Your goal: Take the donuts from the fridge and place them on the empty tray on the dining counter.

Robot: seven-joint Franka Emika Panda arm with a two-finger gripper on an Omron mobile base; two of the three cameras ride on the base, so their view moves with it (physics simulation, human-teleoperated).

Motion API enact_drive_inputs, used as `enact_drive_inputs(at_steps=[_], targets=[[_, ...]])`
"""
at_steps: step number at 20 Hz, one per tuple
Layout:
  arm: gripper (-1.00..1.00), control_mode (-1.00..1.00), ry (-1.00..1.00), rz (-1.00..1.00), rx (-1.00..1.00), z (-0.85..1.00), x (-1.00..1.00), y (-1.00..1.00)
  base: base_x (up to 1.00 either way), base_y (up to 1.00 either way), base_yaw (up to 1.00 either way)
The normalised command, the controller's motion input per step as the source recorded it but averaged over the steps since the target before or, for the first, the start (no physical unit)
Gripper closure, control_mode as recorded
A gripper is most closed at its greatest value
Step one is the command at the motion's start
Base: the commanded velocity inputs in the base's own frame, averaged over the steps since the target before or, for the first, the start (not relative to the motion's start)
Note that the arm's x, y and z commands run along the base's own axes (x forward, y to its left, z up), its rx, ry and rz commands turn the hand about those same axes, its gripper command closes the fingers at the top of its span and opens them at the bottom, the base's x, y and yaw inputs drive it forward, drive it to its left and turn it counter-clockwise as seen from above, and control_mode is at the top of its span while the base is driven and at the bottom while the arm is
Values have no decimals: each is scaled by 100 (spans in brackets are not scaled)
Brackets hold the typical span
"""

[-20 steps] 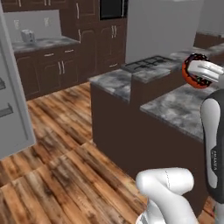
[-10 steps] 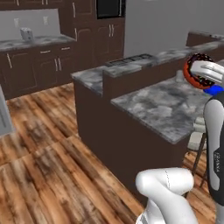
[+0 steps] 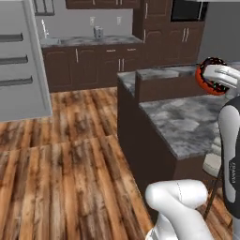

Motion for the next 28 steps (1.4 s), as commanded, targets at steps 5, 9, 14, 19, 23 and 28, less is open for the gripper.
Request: enact_drive_inputs(at_steps=[5,9,14,19,23,28], targets=[[100,100,0,0,0,0,0,0,-100,-100,26],[100,100,0,0,0,0,0,0,-73,-100,34],[100,100,0,0,0,0,0,0,-51,-100,40],[100,100,0,0,0,0,0,0,-41,-100,21],[100,100,0,0,0,0,0,0,-29,-100,-4],[100,100,0,0,0,0,0,0,0,-100,0]])
